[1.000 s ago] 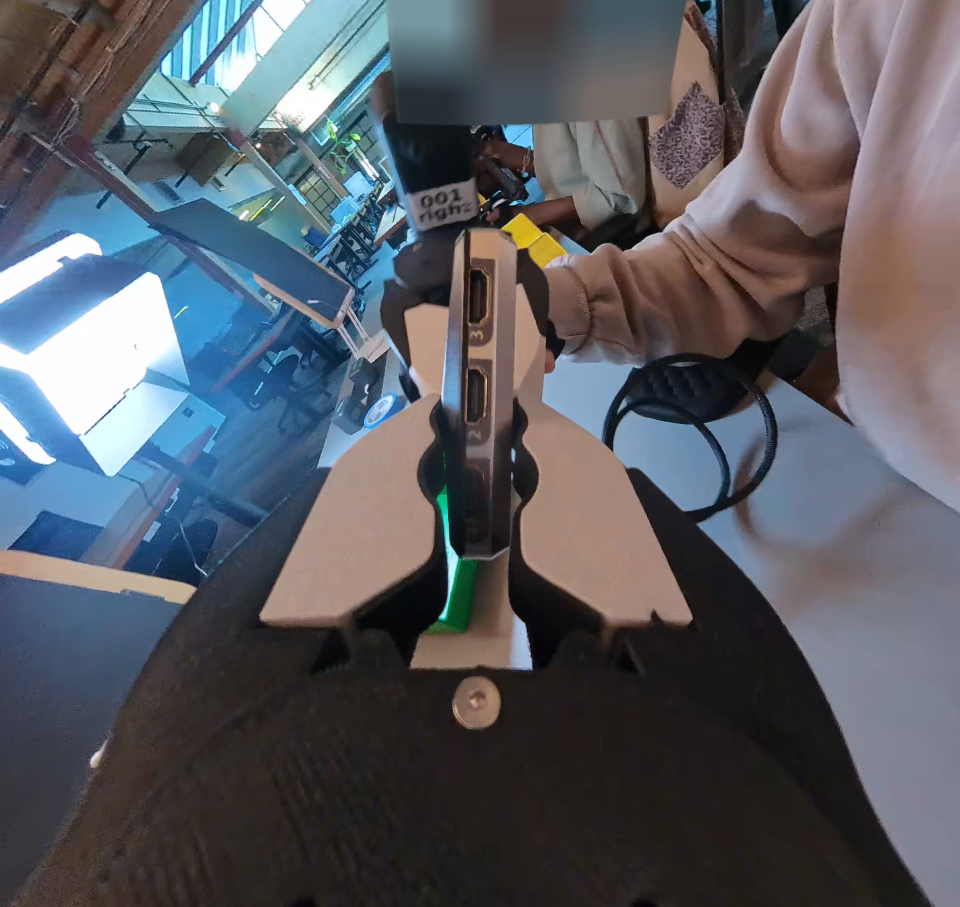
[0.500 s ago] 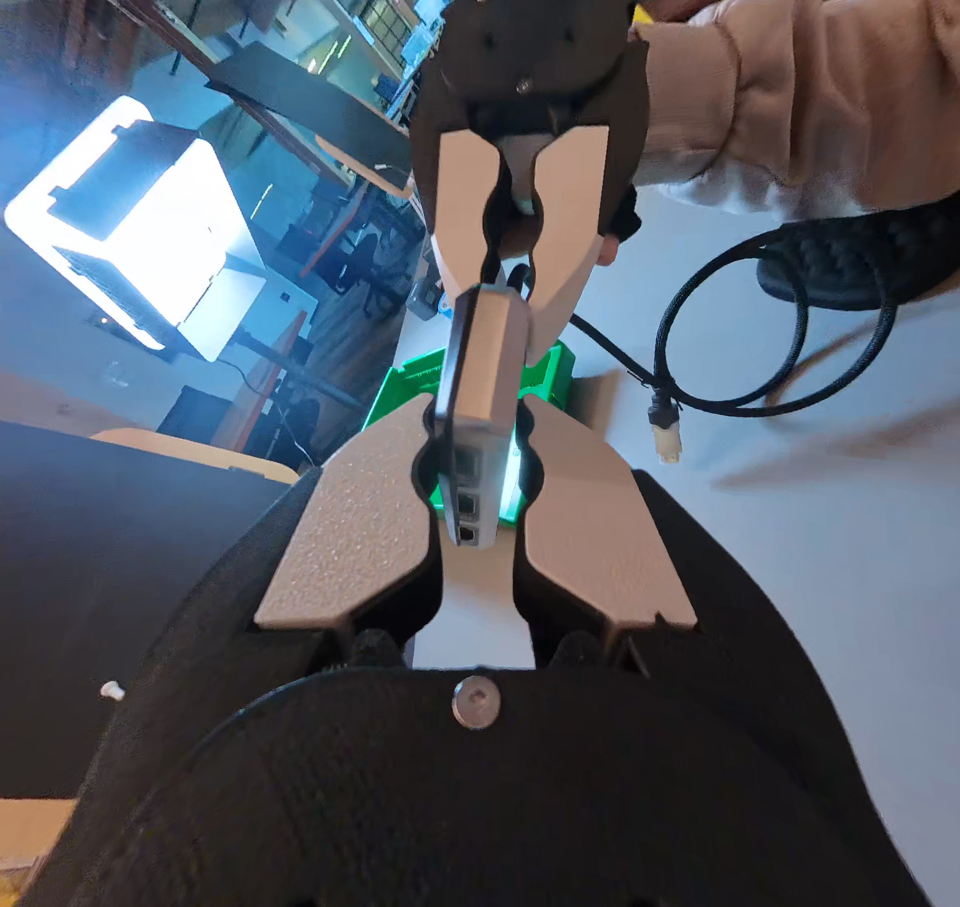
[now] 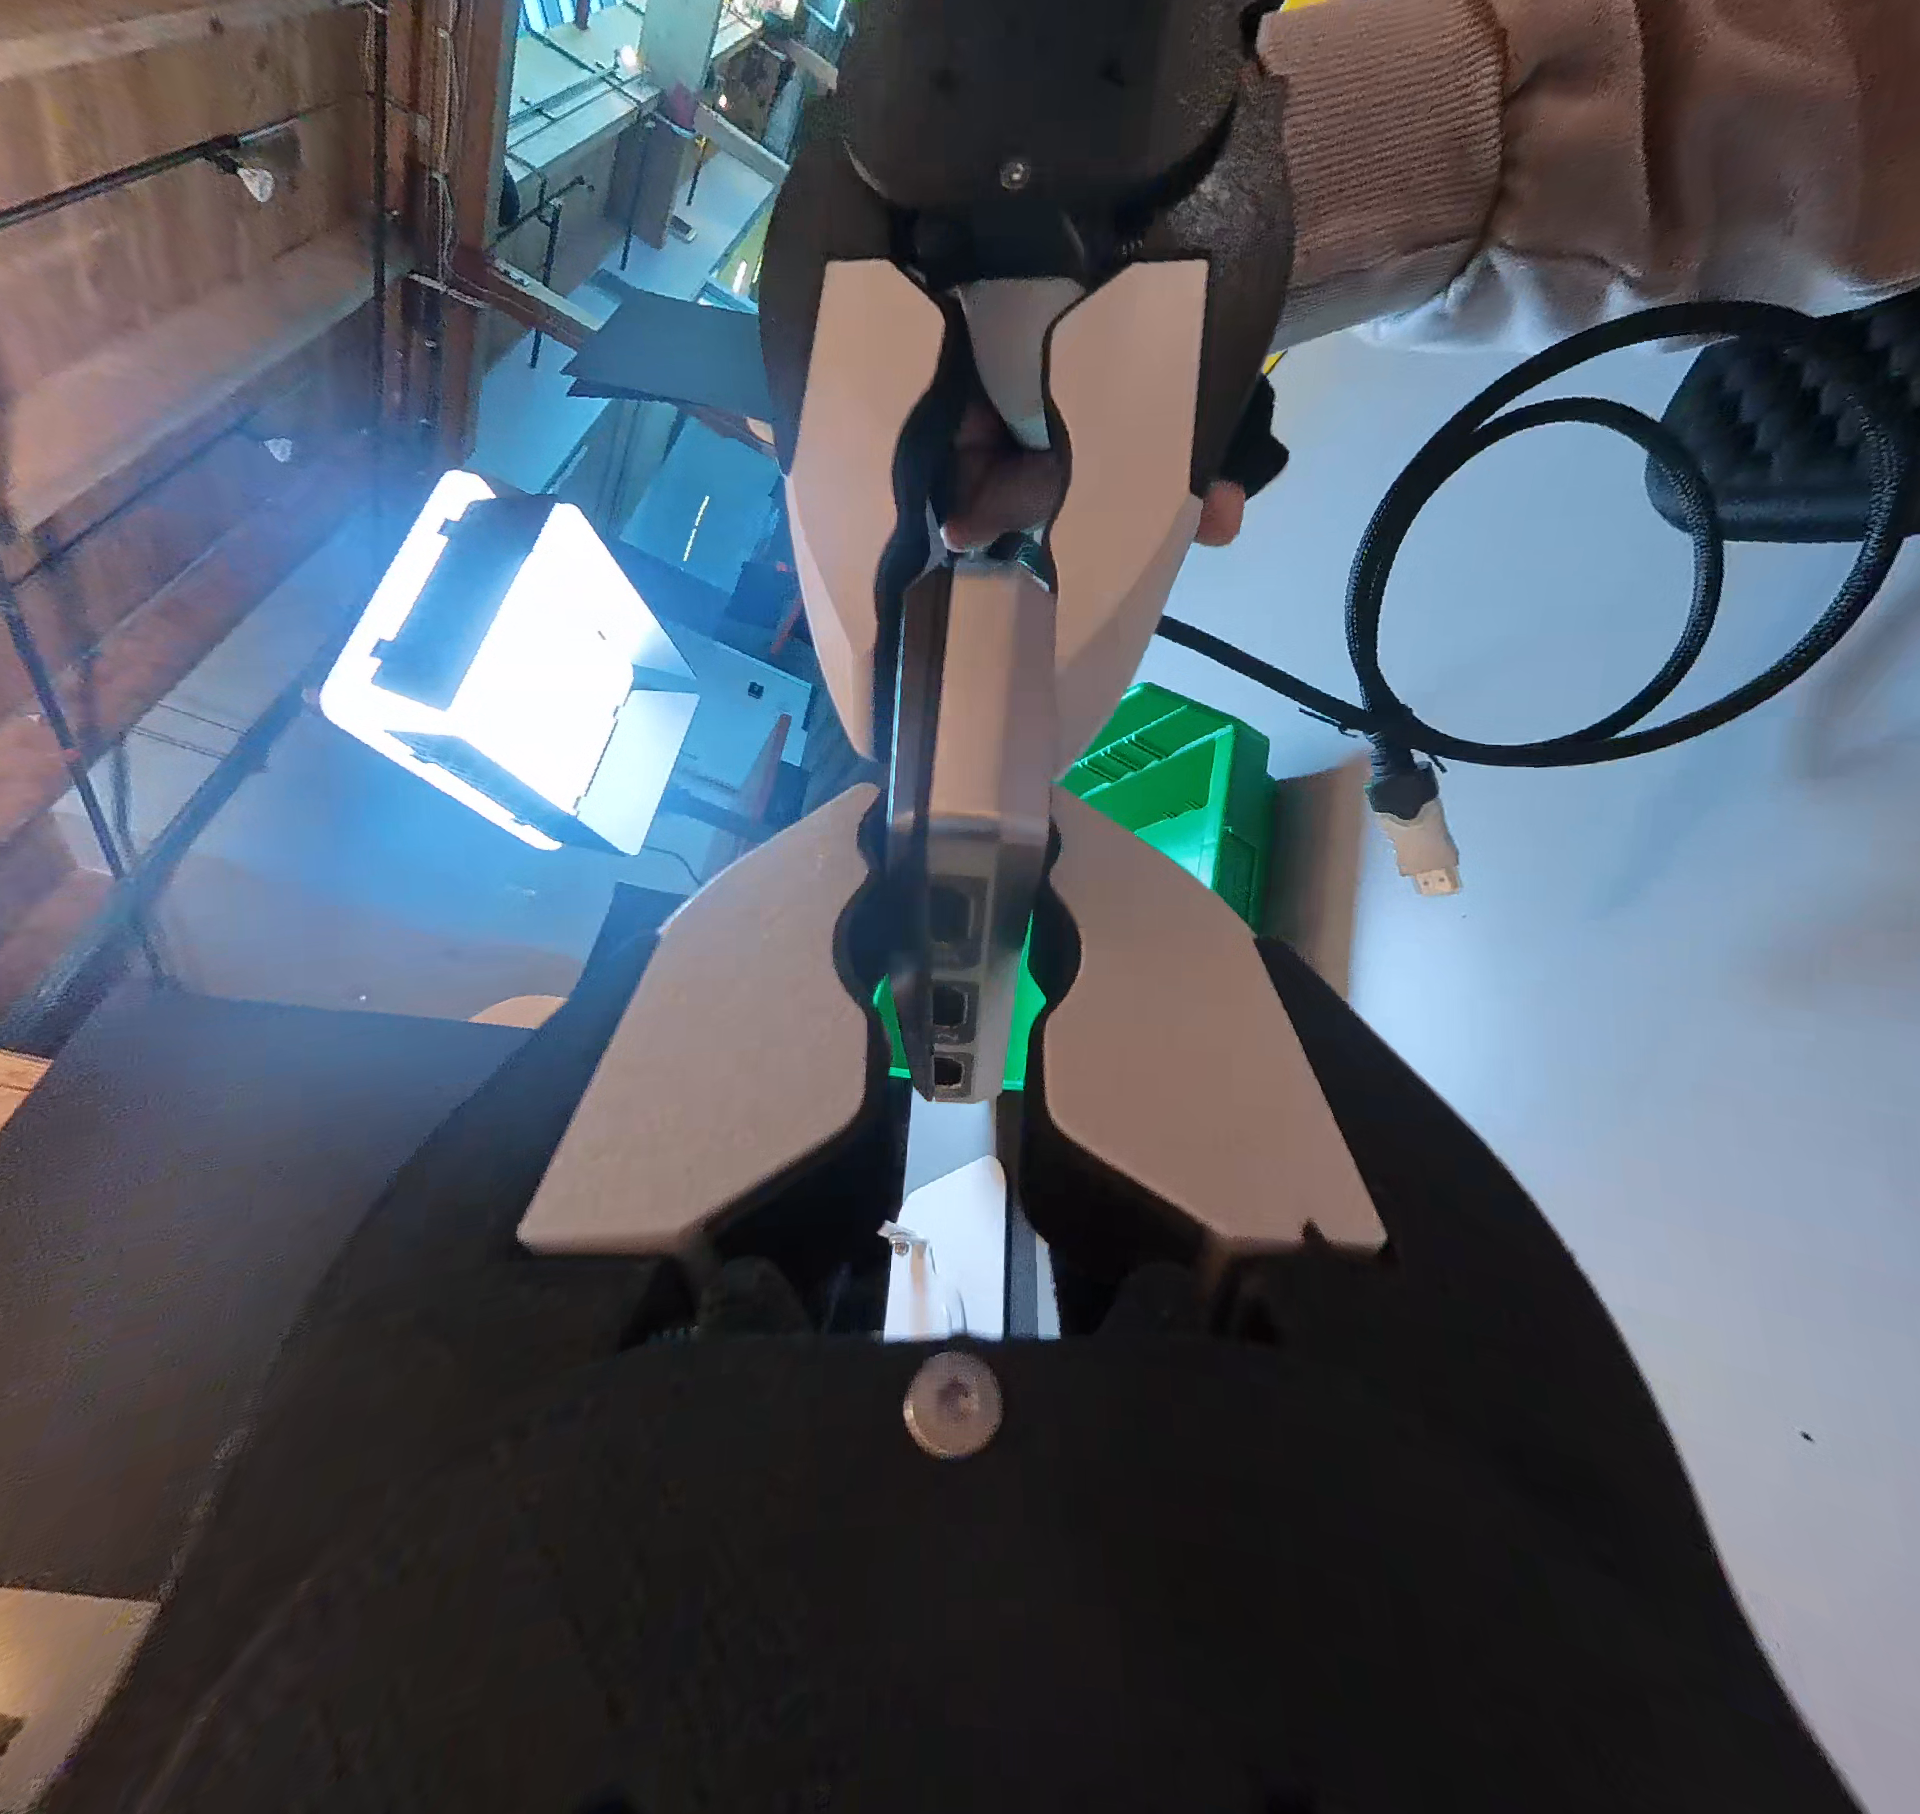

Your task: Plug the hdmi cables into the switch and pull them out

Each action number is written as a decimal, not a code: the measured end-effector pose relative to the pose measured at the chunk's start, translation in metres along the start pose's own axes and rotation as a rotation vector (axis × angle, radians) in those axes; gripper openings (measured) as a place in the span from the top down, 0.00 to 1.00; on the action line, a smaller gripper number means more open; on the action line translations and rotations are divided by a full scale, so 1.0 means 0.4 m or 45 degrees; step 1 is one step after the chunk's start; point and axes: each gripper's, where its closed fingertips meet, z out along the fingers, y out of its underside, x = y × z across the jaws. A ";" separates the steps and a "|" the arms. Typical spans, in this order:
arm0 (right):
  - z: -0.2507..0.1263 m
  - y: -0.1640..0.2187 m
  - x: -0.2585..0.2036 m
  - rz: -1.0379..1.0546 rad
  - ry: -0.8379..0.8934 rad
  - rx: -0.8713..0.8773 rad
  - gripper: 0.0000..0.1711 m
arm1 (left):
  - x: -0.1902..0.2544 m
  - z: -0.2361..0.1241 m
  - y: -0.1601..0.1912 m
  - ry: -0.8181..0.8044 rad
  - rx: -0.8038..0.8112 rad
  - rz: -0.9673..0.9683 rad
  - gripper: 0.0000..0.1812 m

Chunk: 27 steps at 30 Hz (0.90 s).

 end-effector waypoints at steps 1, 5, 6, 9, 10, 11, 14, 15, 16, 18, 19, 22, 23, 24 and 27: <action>0.006 -0.001 -0.001 -0.040 0.023 -0.019 0.83 | 0.002 0.004 -0.001 -0.002 0.005 0.002 0.87; 0.026 0.009 0.002 -0.174 0.096 -0.068 0.87 | -0.005 0.011 0.016 -0.037 -0.015 0.022 0.86; 0.027 0.009 0.002 -0.177 0.093 -0.048 0.87 | -0.005 0.010 0.018 -0.032 -0.012 0.006 0.86; 0.022 0.008 0.006 -0.134 0.069 0.027 0.87 | -0.019 0.006 0.012 -0.067 0.008 -0.003 0.83; 0.019 0.011 0.007 -0.118 0.061 0.038 0.87 | -0.021 0.003 0.010 -0.070 0.011 -0.004 0.82; 0.018 0.013 0.009 -0.106 0.059 0.048 0.87 | -0.021 0.001 0.008 -0.069 0.020 -0.004 0.83; 0.021 0.025 0.001 -0.077 0.019 0.043 0.87 | -0.008 0.004 0.009 -0.035 0.015 0.005 0.86; 0.024 0.030 0.000 -0.086 0.025 0.026 0.87 | -0.006 0.005 0.012 -0.035 0.005 0.020 0.87; 0.025 0.030 0.000 -0.095 0.034 0.019 0.87 | -0.005 0.006 0.013 -0.037 0.001 0.033 0.87; 0.024 0.021 0.003 -0.113 0.059 0.038 0.87 | -0.006 0.001 0.007 -0.038 0.021 0.030 0.86; 0.023 0.013 0.005 -0.138 0.077 0.055 0.87 | -0.008 -0.001 0.002 -0.039 0.037 0.030 0.86; 0.027 -0.005 0.001 -0.225 0.122 0.063 0.85 | -0.003 -0.001 -0.012 -0.032 0.068 0.041 0.86; 0.031 -0.007 -0.003 -0.247 0.128 0.054 0.85 | 0.000 0.002 -0.014 -0.027 0.072 0.047 0.87; 0.034 -0.007 -0.005 -0.261 0.131 0.043 0.85 | 0.003 0.003 -0.012 -0.021 0.068 0.052 0.87; 0.038 -0.003 -0.008 -0.219 0.105 0.026 0.86 | 0.005 0.003 -0.003 0.005 0.062 0.013 0.84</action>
